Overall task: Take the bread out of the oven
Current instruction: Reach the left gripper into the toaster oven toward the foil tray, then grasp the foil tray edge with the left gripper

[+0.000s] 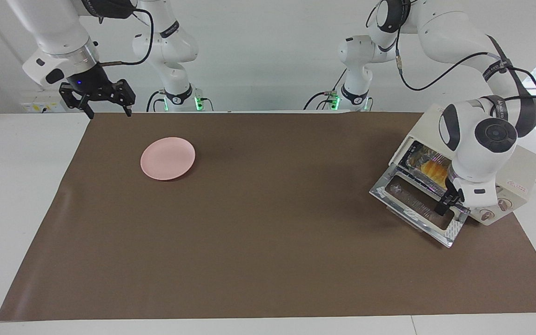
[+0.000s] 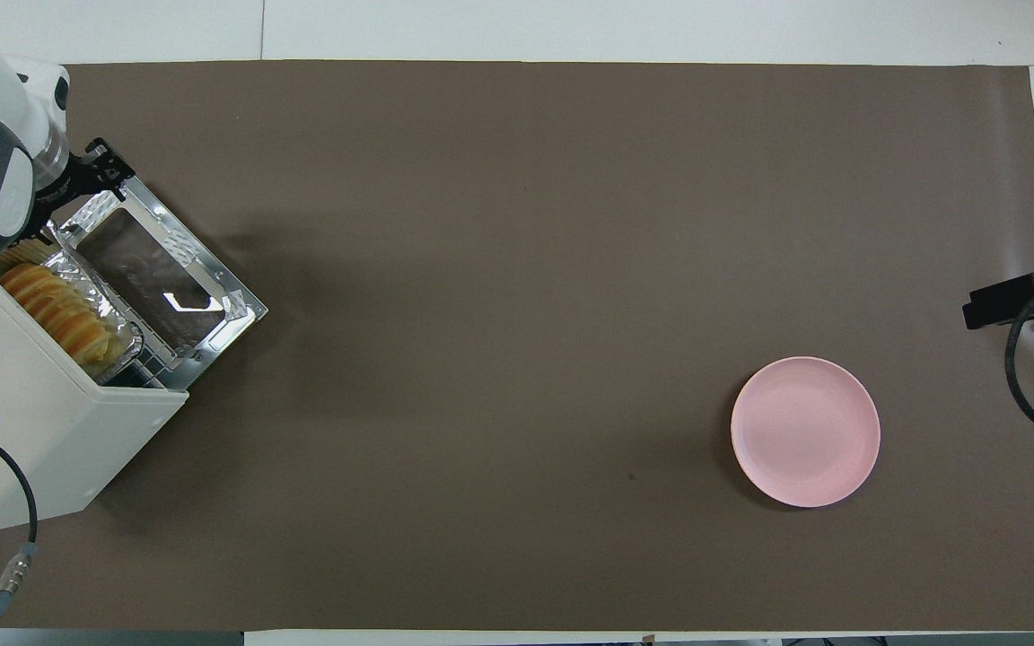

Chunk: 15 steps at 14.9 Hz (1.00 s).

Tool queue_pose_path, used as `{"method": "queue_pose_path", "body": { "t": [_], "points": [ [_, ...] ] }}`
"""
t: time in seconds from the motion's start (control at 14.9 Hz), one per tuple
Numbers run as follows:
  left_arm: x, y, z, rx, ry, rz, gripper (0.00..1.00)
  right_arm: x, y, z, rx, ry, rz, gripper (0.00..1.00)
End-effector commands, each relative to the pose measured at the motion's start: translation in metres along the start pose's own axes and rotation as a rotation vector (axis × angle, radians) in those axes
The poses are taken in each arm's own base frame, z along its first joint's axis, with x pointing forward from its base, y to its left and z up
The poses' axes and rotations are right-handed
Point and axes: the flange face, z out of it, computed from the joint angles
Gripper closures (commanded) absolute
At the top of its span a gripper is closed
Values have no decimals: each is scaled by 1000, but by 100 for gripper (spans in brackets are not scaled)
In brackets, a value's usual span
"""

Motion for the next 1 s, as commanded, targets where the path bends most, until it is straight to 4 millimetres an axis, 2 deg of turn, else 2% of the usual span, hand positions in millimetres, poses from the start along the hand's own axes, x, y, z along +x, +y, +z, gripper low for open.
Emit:
{"method": "queue_pose_path", "body": {
  "t": [0.0, 0.4, 0.47, 0.67, 0.74, 0.87, 0.94],
  "points": [
    [-27, -19, 18, 8, 23, -32, 0, -6, 2, -1, 12, 2, -13, 0],
    [-46, -5, 26, 9, 19, -94, 0, -7, 1, -1, 12, 2, -16, 0],
    [-51, -3, 32, 10, 15, -95, 5, -6, 3, -1, 12, 0, -13, 0],
    [-65, -7, 46, -5, 19, -68, 29, -7, 5, -1, 12, 2, -8, 0],
    [-66, -10, 51, -10, 18, -66, 42, -7, 5, -1, 12, 2, -8, 0],
    [-64, -14, 52, -7, 15, -45, 86, -7, 5, -1, 14, 2, -5, 0],
    [-64, -14, 52, -4, 15, -3, 100, -7, 5, -1, 14, 2, -5, 0]
  ]
}}
